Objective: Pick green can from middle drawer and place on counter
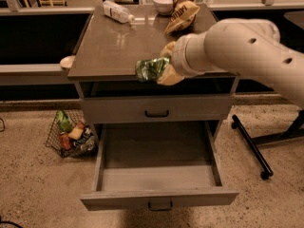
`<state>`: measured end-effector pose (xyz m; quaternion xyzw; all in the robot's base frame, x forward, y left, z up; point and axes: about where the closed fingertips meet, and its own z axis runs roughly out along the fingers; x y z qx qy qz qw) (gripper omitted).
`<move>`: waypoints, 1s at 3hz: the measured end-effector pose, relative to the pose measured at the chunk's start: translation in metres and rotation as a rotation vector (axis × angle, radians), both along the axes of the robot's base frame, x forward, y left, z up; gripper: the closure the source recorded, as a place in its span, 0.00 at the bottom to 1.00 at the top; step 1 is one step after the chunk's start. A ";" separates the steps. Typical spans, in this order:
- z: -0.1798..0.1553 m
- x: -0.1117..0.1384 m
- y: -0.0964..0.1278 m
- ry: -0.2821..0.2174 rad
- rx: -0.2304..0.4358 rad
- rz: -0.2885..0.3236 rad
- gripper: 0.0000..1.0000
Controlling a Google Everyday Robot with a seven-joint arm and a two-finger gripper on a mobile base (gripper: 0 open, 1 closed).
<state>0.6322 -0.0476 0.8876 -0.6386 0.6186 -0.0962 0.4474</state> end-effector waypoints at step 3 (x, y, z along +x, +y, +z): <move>0.035 0.019 -0.005 -0.071 -0.021 -0.053 1.00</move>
Offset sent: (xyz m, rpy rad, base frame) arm 0.0032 -0.0028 0.0157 -0.0282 -0.0350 -0.0046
